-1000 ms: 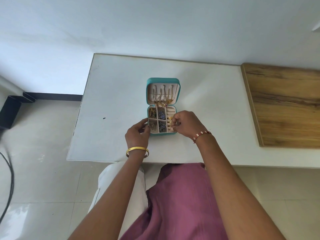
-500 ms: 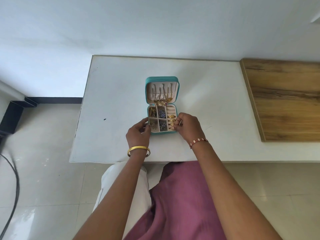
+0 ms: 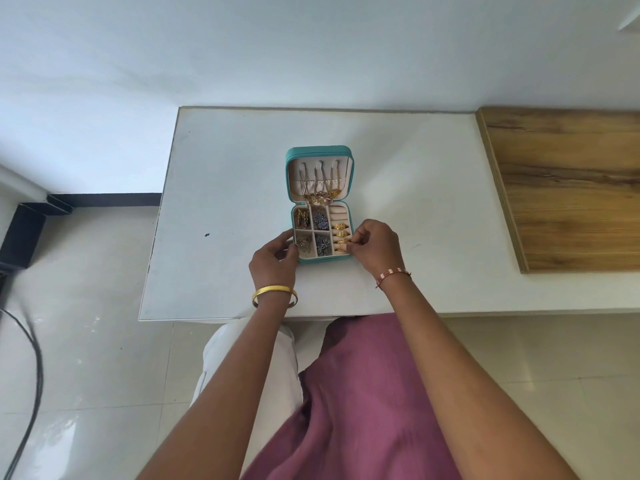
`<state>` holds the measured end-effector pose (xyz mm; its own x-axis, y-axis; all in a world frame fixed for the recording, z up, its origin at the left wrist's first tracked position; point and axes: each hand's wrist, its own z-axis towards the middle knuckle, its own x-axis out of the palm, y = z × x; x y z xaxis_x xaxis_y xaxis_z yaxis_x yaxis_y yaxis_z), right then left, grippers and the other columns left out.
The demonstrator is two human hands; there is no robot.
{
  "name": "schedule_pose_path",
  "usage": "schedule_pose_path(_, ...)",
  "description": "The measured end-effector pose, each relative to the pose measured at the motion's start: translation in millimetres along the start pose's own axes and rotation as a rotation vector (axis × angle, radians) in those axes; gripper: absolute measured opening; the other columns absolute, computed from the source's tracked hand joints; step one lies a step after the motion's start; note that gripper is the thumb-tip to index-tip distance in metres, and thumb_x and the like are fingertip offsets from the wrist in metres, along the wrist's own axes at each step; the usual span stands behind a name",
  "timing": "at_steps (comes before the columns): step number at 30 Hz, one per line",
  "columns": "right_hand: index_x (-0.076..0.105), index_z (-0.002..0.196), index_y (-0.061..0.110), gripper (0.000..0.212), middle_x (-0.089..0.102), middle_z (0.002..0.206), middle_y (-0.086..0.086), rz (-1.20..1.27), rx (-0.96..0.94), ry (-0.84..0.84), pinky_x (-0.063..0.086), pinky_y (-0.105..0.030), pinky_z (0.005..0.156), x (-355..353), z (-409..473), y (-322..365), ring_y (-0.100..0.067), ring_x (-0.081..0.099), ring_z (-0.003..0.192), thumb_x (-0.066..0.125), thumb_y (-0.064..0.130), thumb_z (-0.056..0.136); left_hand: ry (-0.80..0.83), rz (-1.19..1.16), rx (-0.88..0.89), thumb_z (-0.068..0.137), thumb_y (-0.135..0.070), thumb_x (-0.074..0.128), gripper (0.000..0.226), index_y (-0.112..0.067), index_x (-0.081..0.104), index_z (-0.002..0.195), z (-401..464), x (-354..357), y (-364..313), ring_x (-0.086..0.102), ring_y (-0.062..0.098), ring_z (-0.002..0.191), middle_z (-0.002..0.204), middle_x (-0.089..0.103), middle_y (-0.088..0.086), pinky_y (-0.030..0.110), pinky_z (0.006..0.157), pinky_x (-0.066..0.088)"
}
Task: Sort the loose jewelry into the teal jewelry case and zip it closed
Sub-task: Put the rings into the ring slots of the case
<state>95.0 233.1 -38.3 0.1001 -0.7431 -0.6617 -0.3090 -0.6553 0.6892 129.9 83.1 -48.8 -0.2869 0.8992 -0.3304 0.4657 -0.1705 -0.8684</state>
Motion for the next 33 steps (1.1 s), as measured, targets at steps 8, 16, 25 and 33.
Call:
schedule_pose_path(8,0.066,0.097,0.002,0.014,0.069,0.095,-0.013,0.197,-0.07,-0.215,0.036,0.006,0.057,3.0,-3.4,4.8,-0.012,0.056,0.079,0.058,0.002,0.086,0.022,-0.019,-0.018,0.083,-0.007,0.06,0.029,-0.011,0.066,0.111,2.6,-1.4,0.9,0.067,0.026,0.09,0.099,0.071,0.013,0.044,0.089,0.053)
schedule_pose_path(16,0.056,0.124,0.0,0.032,0.06,0.125,-0.015,0.347,-0.012,-0.218,0.04,-0.014,0.089,6.6,38.5,33.0,-0.023,0.057,0.115,0.048,0.009,0.093,0.042,0.008,-0.014,0.082,-0.006,0.06,0.029,-0.014,0.067,0.109,7.0,-3.3,-1.2,0.067,0.025,0.087,0.093,0.071,0.011,0.043,0.088,0.053)
schedule_pose_path(25,0.062,0.069,0.007,0.029,0.053,0.059,-0.001,0.395,0.036,-0.15,0.035,-0.02,0.057,8.8,60.5,33.4,-0.01,0.043,0.058,0.051,0.018,0.094,0.057,0.016,-0.002,0.082,-0.006,0.06,0.029,-0.015,0.067,0.109,10.8,-3.5,1.2,0.067,0.022,0.082,0.086,0.067,0.002,0.042,0.086,0.054)
schedule_pose_path(33,0.061,0.077,-0.013,0.04,0.052,0.063,-0.014,0.407,0.116,-0.064,0.037,-0.027,0.06,1.8,66.3,33.8,-0.019,0.043,0.06,0.053,0.022,0.093,0.051,0.011,0.022,0.083,-0.006,0.059,0.03,-0.016,0.067,0.109,9.2,-4.0,6.3,0.067,0.022,0.085,0.088,0.069,0.005,0.043,0.086,0.054)
